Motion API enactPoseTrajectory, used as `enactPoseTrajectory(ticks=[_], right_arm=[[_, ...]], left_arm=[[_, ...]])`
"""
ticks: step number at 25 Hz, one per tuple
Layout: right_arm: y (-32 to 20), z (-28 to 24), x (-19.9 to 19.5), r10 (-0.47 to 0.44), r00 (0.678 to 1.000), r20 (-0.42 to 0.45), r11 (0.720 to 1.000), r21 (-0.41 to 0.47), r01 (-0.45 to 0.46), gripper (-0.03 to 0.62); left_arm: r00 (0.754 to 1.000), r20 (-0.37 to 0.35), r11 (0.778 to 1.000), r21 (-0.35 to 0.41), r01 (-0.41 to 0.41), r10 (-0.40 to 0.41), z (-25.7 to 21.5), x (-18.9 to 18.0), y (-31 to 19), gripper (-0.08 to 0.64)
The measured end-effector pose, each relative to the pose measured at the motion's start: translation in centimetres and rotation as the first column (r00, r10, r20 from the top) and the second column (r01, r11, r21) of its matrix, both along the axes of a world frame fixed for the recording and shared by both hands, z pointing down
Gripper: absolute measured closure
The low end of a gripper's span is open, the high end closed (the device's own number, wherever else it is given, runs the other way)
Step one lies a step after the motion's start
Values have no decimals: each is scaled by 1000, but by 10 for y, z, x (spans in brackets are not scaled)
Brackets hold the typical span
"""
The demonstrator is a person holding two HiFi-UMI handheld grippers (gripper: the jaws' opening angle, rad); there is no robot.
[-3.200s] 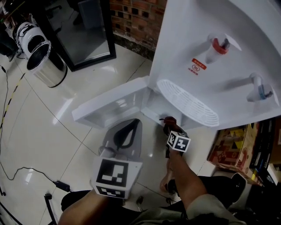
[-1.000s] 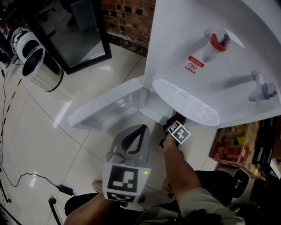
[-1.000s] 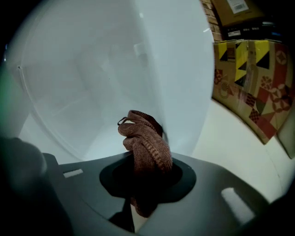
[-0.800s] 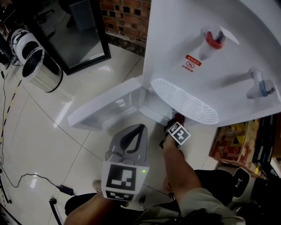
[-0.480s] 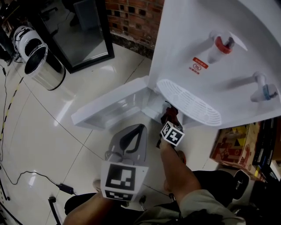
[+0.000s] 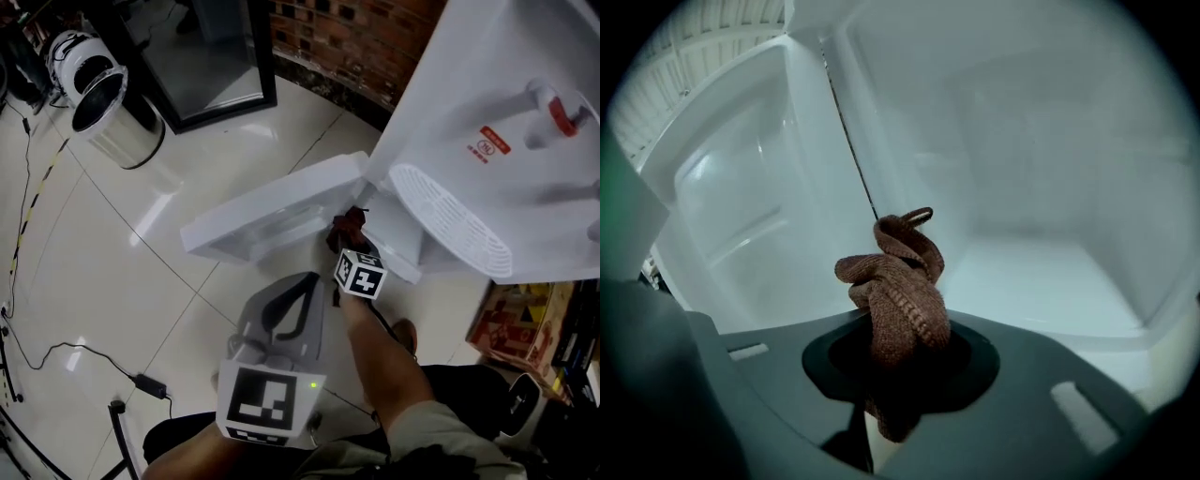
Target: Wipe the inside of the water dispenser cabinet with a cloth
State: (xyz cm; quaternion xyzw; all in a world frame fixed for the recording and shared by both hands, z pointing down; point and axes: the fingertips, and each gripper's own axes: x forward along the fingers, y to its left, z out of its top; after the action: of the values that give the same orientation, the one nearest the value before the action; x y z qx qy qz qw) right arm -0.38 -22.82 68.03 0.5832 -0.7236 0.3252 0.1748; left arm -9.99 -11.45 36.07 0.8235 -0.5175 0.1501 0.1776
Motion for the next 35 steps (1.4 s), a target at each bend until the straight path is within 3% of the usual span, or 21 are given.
enactPoseTrajectory(ticks=[9,17,27,35], right_arm=[[-14,51,11,63,998,-32,985,-161,-67,489],[-16,54,14,87,996,-34,980,-177,-91,489],[9,51,73,153,985,-76,960,-227,-166,489],[41,51,121,176,973,-152,945,-251,-210,489]], left_arm=[[999,-13,999,-33,38,-38,8,-21,11,560],[998,-6,997,-58,54,-55,14,-24,11,560],[1000,22,1000,-10,0,0,4,1,9,560],[1000,12,999,32,14,-15,-11,10,1,560]])
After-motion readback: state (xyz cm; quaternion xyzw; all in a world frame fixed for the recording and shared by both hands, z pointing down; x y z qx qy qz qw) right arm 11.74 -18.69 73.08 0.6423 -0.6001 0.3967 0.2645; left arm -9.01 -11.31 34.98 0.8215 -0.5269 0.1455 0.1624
